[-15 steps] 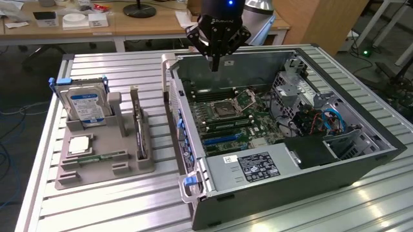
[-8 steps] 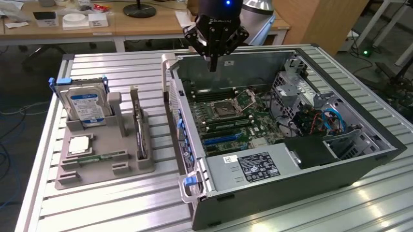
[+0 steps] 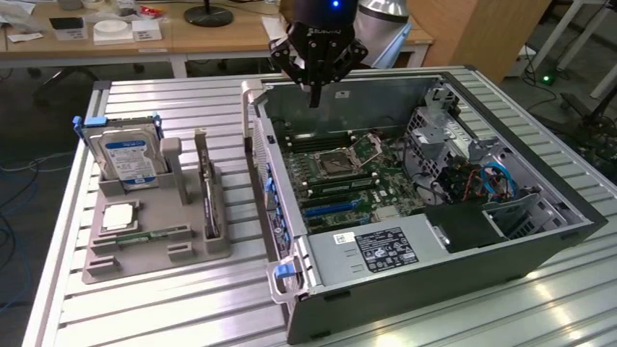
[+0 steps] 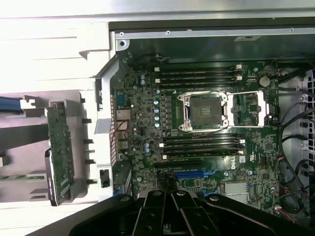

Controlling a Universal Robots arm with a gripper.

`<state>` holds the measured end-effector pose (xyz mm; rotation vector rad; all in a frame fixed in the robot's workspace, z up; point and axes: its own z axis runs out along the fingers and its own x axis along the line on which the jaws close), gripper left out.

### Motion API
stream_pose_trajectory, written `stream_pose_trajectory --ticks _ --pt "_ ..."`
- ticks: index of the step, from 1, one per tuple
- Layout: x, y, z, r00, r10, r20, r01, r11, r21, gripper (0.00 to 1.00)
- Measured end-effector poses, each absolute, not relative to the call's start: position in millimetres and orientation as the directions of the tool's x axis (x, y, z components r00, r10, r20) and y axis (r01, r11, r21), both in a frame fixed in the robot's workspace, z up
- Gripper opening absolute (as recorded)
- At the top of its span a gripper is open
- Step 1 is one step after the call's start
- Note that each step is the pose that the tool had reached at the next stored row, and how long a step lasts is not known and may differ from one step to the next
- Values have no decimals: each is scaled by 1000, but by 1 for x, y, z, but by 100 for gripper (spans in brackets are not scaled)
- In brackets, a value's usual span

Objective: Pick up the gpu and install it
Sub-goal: 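Reach for the gpu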

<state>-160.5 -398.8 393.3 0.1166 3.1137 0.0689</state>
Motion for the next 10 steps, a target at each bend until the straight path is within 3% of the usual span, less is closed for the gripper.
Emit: stream_pose_trajectory --ticks 10 --pt "-167 -399 393 -997 75 -23 74 996 45 10"
